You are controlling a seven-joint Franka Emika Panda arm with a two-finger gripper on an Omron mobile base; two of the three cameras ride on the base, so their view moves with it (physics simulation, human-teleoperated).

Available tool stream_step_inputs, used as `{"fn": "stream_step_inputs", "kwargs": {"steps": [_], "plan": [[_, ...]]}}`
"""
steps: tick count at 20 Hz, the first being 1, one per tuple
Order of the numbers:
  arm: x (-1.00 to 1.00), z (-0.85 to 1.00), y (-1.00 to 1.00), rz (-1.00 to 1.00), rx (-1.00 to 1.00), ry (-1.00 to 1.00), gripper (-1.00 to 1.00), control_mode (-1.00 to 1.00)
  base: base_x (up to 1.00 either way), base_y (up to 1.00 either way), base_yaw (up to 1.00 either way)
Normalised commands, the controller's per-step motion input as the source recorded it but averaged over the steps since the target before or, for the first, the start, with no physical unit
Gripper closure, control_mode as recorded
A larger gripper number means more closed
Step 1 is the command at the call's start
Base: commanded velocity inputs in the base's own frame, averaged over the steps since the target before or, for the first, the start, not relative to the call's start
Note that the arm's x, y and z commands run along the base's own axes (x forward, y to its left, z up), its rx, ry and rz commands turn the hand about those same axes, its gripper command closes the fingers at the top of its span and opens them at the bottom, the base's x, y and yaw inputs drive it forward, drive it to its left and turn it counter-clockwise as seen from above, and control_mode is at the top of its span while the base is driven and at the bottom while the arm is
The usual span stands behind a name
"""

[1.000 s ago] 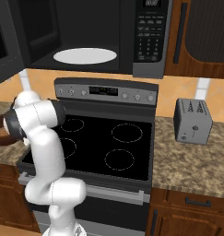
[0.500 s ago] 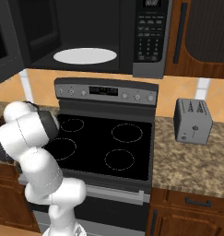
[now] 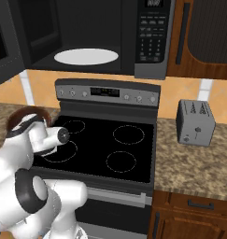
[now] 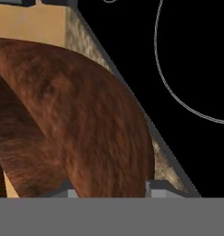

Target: Open the microwave, place the bowl with waffle inside the microwave, then close the microwave door and turn it on.

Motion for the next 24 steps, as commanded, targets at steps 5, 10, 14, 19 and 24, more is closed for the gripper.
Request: {"fn": "stream_step_inputs", "kwargs": {"steps": [5,10,14,19,24], "plan": [[0.00,0.80,-0.77,-0.27,0.00,0.01,1.00,-1.00,0.00,0.00,0.00],[-0.06,0.23,-0.63,-0.14,0.00,-0.09,1.00,-1.00,0.00,0.00,0.00],[-0.17,0.91,-0.79,-0.26,0.00,-0.02,1.00,-1.00,0.00,0.00,0.00],[-0.22,0.87,-0.65,-0.23,0.03,0.06,1.00,-1.00,0.00,0.00,0.00],[-0.18,0.99,-0.51,-0.18,0.06,0.07,1.00,-1.00,0.00,0.00,0.00]]}}
